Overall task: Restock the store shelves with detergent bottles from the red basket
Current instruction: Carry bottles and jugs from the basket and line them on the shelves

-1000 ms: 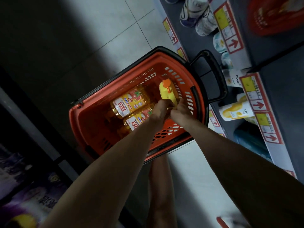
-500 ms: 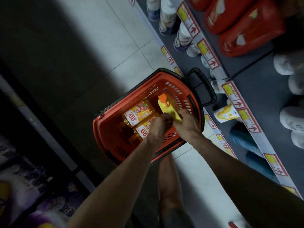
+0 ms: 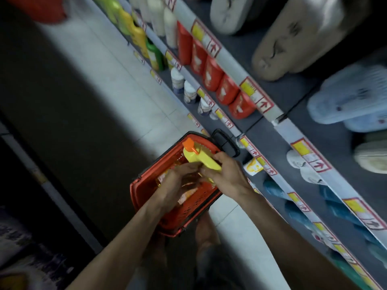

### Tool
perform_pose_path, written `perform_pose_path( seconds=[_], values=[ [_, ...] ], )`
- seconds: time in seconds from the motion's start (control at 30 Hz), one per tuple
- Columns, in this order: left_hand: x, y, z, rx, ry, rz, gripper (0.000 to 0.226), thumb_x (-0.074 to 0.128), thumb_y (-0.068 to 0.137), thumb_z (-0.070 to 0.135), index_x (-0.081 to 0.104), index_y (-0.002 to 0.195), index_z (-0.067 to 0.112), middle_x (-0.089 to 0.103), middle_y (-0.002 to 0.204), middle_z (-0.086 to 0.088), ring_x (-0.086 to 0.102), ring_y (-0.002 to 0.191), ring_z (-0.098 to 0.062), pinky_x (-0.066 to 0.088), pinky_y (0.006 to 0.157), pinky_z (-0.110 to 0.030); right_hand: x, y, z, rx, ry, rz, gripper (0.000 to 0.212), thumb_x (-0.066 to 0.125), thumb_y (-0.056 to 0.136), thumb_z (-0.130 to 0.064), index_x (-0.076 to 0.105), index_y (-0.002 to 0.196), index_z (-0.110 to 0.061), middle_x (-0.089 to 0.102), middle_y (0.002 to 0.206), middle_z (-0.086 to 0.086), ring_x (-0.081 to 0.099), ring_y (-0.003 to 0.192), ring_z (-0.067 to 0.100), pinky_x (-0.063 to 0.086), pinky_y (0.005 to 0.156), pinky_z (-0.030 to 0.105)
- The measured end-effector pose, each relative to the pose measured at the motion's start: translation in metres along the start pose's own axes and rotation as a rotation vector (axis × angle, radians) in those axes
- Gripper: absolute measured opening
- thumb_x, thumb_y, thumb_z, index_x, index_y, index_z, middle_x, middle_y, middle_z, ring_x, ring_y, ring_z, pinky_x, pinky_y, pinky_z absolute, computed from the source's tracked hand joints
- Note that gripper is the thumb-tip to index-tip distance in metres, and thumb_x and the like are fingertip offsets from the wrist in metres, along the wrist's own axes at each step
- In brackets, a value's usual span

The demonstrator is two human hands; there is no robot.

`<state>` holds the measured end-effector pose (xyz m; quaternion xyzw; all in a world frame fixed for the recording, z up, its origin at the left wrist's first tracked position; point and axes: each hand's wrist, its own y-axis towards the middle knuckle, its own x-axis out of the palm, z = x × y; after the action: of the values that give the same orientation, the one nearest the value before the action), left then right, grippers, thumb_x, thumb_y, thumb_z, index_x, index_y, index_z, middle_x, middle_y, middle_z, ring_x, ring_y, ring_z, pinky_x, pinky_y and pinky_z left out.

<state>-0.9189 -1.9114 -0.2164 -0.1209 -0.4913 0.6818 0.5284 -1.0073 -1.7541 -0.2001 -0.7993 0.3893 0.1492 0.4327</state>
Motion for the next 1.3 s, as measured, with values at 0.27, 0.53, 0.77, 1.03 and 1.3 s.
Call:
perform_pose_path(
  seconds=[0.27, 0.53, 0.77, 1.03, 1.3],
  values=[
    [-0.011, -0.101, 0.085, 0.3, 0.107, 0.091, 0.06, 0.08, 0.075, 0.014, 0.063, 0.131, 0.022, 0.07, 0.127, -0.014, 0.072, 0.109, -0.031, 0.058, 0.092, -0.044, -0.079, -0.078, -0.097, -0.167, 0.037, 0.067, 0.045, 0.082, 0.089, -0.043, 0.069, 0.123, -0.016, 0.073, 0.113, -0.004, 0.069, 0.103, 0.017, 0.047, 0.079, 0.03],
    [-0.001, -0.168, 0.158, 0.587, 0.5, -0.144, 0.062, 0.088, 0.081, 0.01, 0.066, 0.135, 0.029, 0.072, 0.133, 0.005, 0.067, 0.126, -0.02, 0.059, 0.1, -0.04, -0.152, -0.161, -0.187, -0.376, -0.077, 0.241, 0.034, 0.08, 0.087, -0.055, 0.064, 0.098, -0.027, 0.06, 0.087, -0.017, 0.056, 0.079, 0.002, 0.041, 0.062, 0.027],
    [0.028, -0.221, 0.204, 0.698, 0.665, -0.364, 0.058, 0.082, 0.084, 0.017, 0.062, 0.138, 0.027, 0.073, 0.134, 0.009, 0.066, 0.127, -0.014, 0.059, 0.099, -0.034, -0.203, -0.231, -0.237, -0.458, -0.029, 0.326, 0.036, 0.076, 0.08, -0.065, 0.072, 0.09, -0.031, 0.073, 0.089, -0.008, 0.069, 0.085, 0.011, 0.057, 0.075, 0.047],
    [0.086, -0.255, 0.224, 0.818, 0.51, -0.489, 0.078, 0.092, 0.072, 0.044, 0.061, 0.136, 0.012, 0.076, 0.128, -0.006, 0.073, 0.118, -0.025, 0.061, 0.09, -0.033, -0.245, -0.297, -0.257, -0.5, 0.294, 0.549, 0.028, 0.088, 0.084, -0.039, 0.078, 0.084, -0.013, 0.076, 0.081, 0.01, 0.067, 0.071, 0.01, 0.048, 0.063, 0.031],
    [0.154, -0.284, 0.205, 0.795, 0.394, -0.612, 0.086, 0.098, 0.059, 0.057, 0.068, 0.126, 0.012, 0.079, 0.117, -0.013, 0.077, 0.108, -0.032, 0.064, 0.085, -0.044, -0.239, -0.348, -0.208, -0.505, 0.582, 0.852, 0.051, 0.086, 0.083, -0.036, 0.068, 0.129, -0.026, 0.075, 0.116, -0.007, 0.073, 0.102, 0.01, 0.058, 0.082, 0.025]
  ],
)
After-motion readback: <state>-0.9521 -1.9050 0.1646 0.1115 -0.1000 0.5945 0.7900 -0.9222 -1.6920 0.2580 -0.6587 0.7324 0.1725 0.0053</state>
